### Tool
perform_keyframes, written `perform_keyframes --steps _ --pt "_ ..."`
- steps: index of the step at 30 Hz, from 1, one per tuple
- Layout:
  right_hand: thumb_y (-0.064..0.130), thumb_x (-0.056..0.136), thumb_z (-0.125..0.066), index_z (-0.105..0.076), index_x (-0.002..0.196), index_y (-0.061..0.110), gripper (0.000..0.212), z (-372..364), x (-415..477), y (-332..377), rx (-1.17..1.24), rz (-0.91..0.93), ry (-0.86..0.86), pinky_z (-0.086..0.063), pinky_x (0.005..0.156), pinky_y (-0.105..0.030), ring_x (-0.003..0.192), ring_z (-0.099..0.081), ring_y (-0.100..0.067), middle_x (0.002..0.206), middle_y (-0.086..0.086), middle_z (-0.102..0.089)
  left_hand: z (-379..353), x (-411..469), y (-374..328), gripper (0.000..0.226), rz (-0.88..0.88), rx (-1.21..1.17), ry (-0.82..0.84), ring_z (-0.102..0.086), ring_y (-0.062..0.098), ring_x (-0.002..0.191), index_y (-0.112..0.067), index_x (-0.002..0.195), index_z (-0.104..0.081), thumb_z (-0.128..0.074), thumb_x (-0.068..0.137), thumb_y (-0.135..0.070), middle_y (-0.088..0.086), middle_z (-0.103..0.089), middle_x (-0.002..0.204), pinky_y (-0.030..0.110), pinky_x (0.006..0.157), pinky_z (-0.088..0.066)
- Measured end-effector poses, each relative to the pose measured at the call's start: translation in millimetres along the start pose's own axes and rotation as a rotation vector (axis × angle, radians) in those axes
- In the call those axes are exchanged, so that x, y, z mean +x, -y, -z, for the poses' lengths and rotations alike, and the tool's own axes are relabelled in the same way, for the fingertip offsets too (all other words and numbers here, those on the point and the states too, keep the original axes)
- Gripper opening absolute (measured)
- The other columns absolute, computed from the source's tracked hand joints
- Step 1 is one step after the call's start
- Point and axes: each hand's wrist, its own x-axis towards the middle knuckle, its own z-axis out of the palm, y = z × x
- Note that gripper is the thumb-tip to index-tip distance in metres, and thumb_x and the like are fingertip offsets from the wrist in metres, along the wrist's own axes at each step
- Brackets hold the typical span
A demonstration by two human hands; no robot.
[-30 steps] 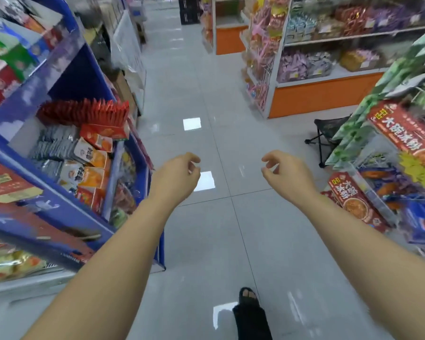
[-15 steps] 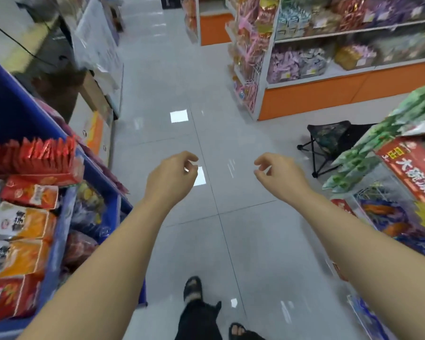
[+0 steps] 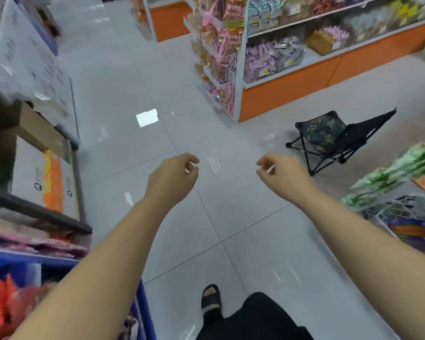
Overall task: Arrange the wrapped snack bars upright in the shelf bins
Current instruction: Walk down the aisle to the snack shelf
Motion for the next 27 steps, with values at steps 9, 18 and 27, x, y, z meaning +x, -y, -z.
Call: perform_keyframes --steps 9,18,27 --pt "0.029 0.089 -0.057 -0.062 0.105 0.024 0.018 31.7 116.2 -32.4 -0.009 -0.115 -0.068 -0.039 0.064 -0.025 0.084 -0.057 -0.011 0.092 0.014 -0.059 -17.9 145.1 -45.5 0.024 -0.124 0.014 0.102 -0.054 0.009 0.077 -0.032 0.111 -0.059 -0.045 0.093 -0.029 -0.017 -0.058 0.089 0.027 0.072 -0.043" --pt "0.027 0.09 -0.055 -0.062 0.108 0.021 0.02 90.0 260.8 -56.0 -0.024 -0.111 -0.042 -0.042 0.069 -0.027 0.087 -0.058 -0.012 0.094 0.011 -0.06 -19.3 290.7 -100.2 0.023 -0.166 0.019 0.092 -0.058 0.009 0.088 -0.031 0.112 -0.059 -0.046 0.093 -0.029 -0.017 -0.059 0.095 0.029 0.076 -0.045" --pt "0.027 0.088 -0.056 -0.064 0.105 0.022 0.019 112.5 374.1 -76.1 -0.006 -0.145 -0.072 -0.051 0.077 -0.033 0.087 -0.059 -0.013 0.089 0.013 -0.06 -21.7 436.5 -136.2 0.024 -0.258 0.01 0.102 -0.058 0.01 0.088 -0.03 0.113 -0.059 -0.046 0.094 -0.029 -0.015 -0.06 0.096 0.031 0.076 -0.047"
